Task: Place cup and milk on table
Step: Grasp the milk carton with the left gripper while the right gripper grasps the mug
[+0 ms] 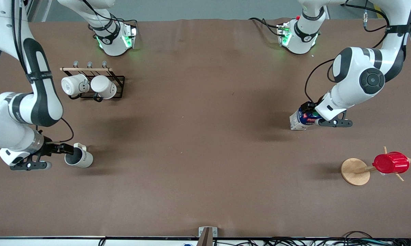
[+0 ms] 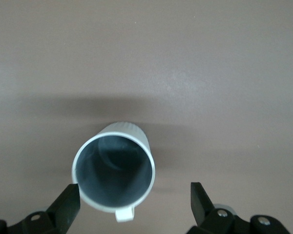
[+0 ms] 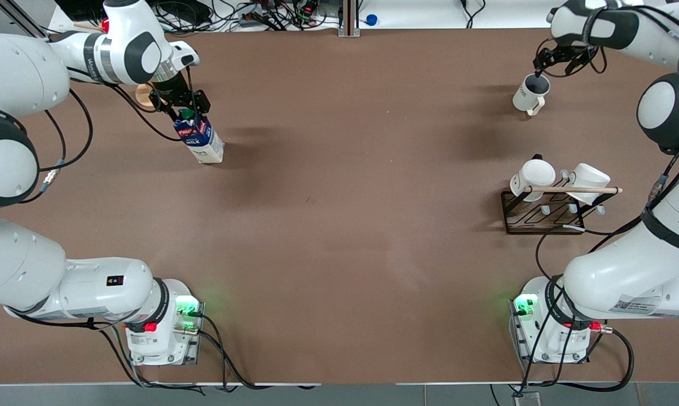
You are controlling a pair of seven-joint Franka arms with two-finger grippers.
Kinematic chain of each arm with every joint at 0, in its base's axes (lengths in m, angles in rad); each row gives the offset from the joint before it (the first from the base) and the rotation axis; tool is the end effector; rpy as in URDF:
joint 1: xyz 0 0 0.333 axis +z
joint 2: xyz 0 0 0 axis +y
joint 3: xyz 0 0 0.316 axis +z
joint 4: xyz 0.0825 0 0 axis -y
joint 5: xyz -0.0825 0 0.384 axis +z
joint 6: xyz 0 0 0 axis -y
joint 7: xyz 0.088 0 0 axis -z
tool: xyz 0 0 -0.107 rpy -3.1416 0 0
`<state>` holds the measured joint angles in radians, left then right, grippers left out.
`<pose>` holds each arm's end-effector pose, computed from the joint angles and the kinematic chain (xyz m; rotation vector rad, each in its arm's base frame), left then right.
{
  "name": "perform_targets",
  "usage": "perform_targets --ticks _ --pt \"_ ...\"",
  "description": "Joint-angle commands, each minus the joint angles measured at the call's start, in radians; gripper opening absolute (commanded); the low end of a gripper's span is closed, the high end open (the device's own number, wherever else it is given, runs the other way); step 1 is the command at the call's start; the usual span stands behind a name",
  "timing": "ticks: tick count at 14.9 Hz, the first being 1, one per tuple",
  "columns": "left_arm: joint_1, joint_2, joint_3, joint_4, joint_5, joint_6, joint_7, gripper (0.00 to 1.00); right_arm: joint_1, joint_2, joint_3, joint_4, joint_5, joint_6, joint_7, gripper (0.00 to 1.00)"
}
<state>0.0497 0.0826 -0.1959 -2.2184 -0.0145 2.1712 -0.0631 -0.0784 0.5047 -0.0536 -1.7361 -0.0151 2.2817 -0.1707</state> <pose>0.5172 -0.0764 0.3298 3.1188 -0.1163 -0.2039 0.6641 -0.0851 0.2930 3.0967 0.0860 0.0548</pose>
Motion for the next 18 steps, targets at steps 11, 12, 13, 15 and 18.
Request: perform_targets --ticks 11,12,13,15,18 --pt "-0.008 0.012 -0.003 0.155 0.01 0.012 0.04 0.1 -0.02 0.072 0.006 -0.029 0.0 0.131 -0.07 0.19" --pt "-0.023 0.028 -0.007 0.187 0.01 0.012 0.008 0.1 -0.02 0.072 0.006 -0.029 0.004 0.128 -0.069 0.04" --pt "-0.057 0.055 -0.017 0.227 0.008 0.012 -0.033 0.1 -0.02 0.072 0.006 -0.028 0.007 0.127 -0.069 0.0" --pt "-0.121 0.109 -0.02 0.293 0.008 0.012 -0.099 0.1 -0.021 0.068 0.006 -0.023 0.01 0.115 -0.087 0.0" --pt "-0.226 0.193 -0.02 0.388 0.01 0.01 -0.196 0.1 0.012 0.005 0.014 0.009 0.014 -0.008 -0.034 0.0"
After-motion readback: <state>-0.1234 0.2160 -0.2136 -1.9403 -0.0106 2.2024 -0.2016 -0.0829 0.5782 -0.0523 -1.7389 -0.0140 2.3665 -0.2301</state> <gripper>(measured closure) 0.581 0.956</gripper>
